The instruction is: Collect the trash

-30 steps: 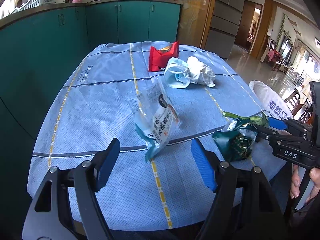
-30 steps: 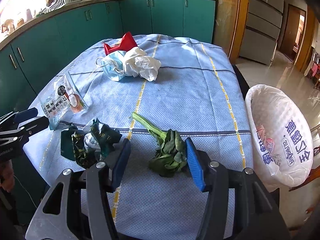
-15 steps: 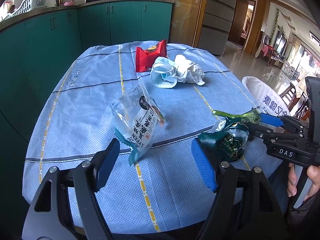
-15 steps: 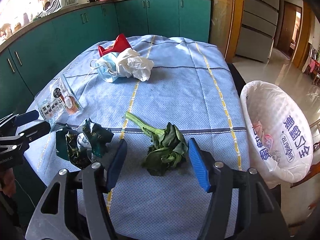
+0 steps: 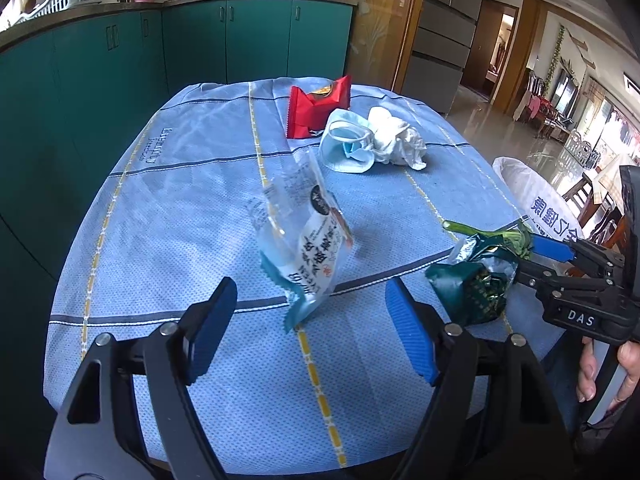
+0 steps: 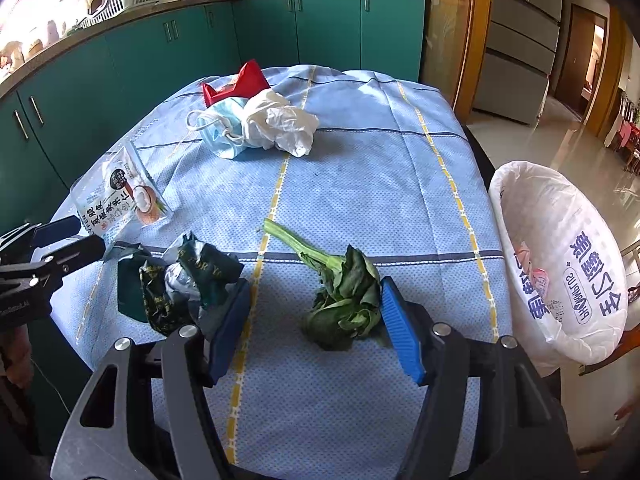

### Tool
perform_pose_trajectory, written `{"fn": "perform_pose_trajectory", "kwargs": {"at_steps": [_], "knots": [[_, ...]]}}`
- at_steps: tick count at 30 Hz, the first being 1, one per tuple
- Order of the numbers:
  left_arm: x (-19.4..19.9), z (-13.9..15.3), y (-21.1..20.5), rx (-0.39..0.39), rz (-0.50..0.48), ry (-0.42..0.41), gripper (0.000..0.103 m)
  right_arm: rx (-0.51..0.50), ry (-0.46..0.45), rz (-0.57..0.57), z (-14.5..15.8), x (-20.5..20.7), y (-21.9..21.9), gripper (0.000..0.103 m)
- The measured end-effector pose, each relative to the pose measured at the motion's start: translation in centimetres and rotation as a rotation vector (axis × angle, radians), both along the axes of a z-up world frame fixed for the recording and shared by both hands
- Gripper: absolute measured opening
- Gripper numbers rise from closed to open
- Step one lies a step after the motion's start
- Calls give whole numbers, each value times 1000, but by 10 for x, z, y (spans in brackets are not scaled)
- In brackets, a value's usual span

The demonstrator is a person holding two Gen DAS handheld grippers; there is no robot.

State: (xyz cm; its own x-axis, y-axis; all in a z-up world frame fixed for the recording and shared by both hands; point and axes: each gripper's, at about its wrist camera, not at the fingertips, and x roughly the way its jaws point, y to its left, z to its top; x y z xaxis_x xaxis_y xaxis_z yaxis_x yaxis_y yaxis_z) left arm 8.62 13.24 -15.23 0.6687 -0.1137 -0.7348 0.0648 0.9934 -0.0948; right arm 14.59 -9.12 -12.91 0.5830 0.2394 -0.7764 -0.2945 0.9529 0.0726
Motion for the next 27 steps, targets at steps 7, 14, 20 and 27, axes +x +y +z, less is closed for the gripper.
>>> {"fn": "perform_pose_trajectory", "kwargs": {"at_steps": [7,14,20,27], "knots": [[1,-1,0,-24,-19,0,78,19,-7,-43,3,-3,-4,65],[3,9,-12,12,-39,-32,80,9,-28,-77,6,-2,-11,67],[34,6,-4,76,-7,-24,87,-133,-24,-83,-11,28,-6,79],[60,-19,-2,65,-21,72,88,-116,10,-38,-23,48,-1,79]]}}
